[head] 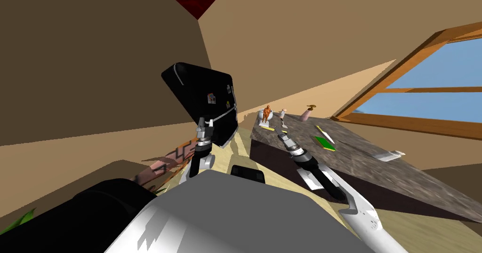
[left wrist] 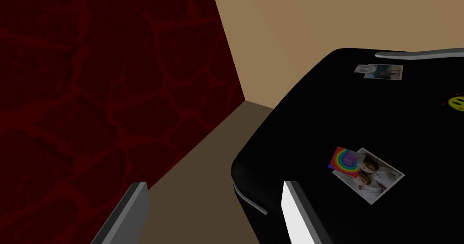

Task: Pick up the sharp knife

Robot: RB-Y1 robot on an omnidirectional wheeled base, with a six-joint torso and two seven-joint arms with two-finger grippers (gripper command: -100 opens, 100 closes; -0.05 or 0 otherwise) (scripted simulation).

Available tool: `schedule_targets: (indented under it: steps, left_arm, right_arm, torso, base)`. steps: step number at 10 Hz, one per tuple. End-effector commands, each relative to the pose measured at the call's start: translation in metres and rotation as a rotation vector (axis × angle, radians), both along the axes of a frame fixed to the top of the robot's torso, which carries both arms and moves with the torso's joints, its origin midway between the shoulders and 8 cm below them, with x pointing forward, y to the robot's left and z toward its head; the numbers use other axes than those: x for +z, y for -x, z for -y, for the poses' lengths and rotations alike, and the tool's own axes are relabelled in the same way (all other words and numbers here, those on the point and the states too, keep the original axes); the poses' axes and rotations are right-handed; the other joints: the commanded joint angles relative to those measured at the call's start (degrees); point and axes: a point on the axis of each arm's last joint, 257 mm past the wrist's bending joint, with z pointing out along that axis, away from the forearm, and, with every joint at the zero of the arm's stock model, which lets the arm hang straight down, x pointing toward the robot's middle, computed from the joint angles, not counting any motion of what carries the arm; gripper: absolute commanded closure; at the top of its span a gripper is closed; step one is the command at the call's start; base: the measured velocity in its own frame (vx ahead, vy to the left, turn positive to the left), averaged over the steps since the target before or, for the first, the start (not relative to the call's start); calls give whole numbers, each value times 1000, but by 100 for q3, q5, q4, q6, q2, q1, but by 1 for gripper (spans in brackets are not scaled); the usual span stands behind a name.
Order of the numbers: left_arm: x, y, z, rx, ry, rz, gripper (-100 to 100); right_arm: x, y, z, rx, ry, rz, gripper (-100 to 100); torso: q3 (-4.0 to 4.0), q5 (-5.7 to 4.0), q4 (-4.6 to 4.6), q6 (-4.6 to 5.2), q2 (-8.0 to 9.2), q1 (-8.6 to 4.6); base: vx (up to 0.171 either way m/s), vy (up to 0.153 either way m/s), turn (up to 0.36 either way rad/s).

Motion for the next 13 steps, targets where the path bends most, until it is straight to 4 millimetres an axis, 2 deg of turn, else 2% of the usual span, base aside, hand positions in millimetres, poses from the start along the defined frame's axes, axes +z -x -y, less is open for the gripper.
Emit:
schedule_targets:
  steps: [1,2,3,4,5,6,8,9,10,11,12,13]
  left_arm:
    - [0,0,0,0,0,0,0]
    - [0,0,0,0,0,0,0]
    - [0,0,0,0,0,0,0]
    - [0,0,0,0,0,0,0]
    - [0,0,0,0,0,0,0]
    - [0,0,0,0,0,0,0]
    - [0,0,0,0,0,0,0]
    - [0,0,0,0,0,0,0]
    - [0,0,0,0,0,0,0]
    - [0,0,0,0,0,0,0]
    - [0,0,0,0,0,0,0]
    - [0,0,0,0,0,0,0]
  right_arm:
    - [-9,-1,1,14,47,-10,-100]
    - [-25,-2,4,25,90,-31,-100]
    - [-27,-1,5,34,119,-34,-100]
    - [-45,-2,9,44,164,-57,-100]
    - [-47,-1,11,52,192,-60,-100]
    - [-66,0,16,61,235,-86,-100]
    - [-67,1,18,70,268,-90,-100]
    - [-88,3,26,82,321,-120,-100]
    - [-89,4,28,88,345,-122,-100]
    - [-109,8,37,99,396,-155,-100]
    - [-110,8,40,105,422,-158,-100]
    - [-131,14,50,116,471,-194,-100]
  torso:
    - [0,0,0,0,0,0]
    - [0,1,0,5,0,0]
    - [-2,1,-1,2,-3,3]
    - [0,1,0,4,1,3]
    - [1,2,0,1,2,11]
    - [0,3,0,5,-1,9]
    - [-4,2,-1,5,-7,5]
    - [-2,0,-1,7,-4,-6]
    - [-2,0,-1,1,-4,-1]
    - [-2,1,-1,6,-4,-2]
    - [-6,1,-2,2,-11,3]
    - [-6,1,-2,6,-11,0]
  base:
    - [-7,43,92]
    - [-1,54,122]
    - [-11,53,105]
    - [-17,77,222]
    - [-1,65,85]
    - [12,68,168]
    - [11,38,50]
    - [2,43,202]
    - [9,39,121]
    - [29,55,207]
    - [30,42,103]
    - [34,47,227]
